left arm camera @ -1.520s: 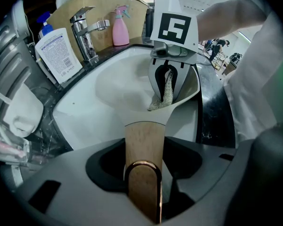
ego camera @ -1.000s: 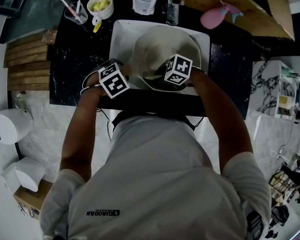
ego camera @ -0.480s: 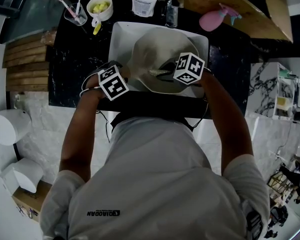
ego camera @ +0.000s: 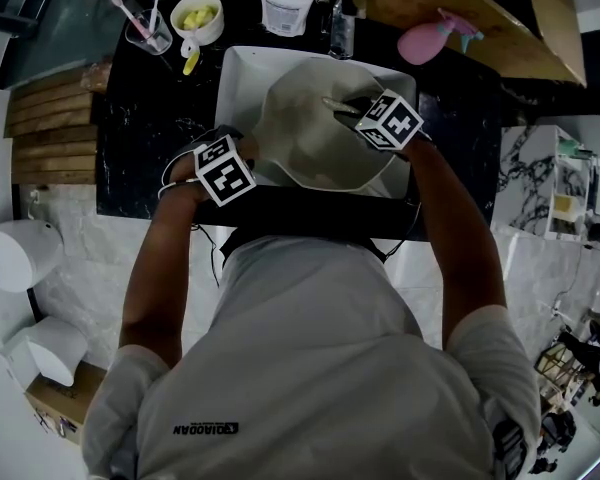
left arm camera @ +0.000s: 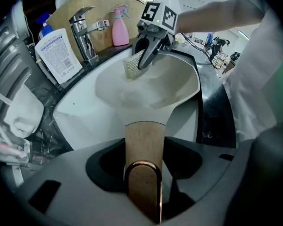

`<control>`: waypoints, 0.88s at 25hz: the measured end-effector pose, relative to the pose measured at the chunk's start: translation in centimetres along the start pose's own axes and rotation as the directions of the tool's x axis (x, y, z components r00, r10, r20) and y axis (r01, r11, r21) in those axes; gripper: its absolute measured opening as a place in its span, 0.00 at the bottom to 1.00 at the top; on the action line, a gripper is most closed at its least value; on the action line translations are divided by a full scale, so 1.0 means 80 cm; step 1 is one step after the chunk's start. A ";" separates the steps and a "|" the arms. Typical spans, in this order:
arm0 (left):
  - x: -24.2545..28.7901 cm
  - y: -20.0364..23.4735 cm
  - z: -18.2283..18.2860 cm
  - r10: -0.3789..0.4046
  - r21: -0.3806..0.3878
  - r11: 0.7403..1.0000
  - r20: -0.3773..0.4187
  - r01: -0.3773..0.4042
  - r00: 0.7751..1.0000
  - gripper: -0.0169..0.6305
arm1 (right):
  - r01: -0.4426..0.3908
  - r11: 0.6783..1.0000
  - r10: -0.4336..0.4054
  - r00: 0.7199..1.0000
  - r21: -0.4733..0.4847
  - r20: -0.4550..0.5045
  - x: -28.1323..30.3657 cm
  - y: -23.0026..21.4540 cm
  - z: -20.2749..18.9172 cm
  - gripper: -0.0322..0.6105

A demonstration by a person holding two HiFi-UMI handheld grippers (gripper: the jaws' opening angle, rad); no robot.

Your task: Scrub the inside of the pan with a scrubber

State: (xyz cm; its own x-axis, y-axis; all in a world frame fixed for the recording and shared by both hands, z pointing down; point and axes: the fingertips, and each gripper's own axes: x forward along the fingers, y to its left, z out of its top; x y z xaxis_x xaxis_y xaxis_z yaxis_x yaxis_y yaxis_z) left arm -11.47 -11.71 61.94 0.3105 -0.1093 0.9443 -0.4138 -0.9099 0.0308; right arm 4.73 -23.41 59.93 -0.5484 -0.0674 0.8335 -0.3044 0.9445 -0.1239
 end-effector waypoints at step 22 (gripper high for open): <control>0.000 -0.001 0.001 -0.009 -0.005 1.000 0.001 0.009 1.000 0.38 | 0.077 0.722 -0.421 0.837 -0.688 -0.348 0.057 -0.036 -0.064 0.19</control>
State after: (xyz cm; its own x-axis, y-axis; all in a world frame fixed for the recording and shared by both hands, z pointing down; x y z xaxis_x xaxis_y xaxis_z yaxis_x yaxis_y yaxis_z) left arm -11.38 -11.66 61.92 0.3155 -0.1015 0.9435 -0.4154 -0.9087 0.0412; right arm 7.06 -24.79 66.83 -0.0598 -0.3423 0.9377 0.2735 0.8978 0.3452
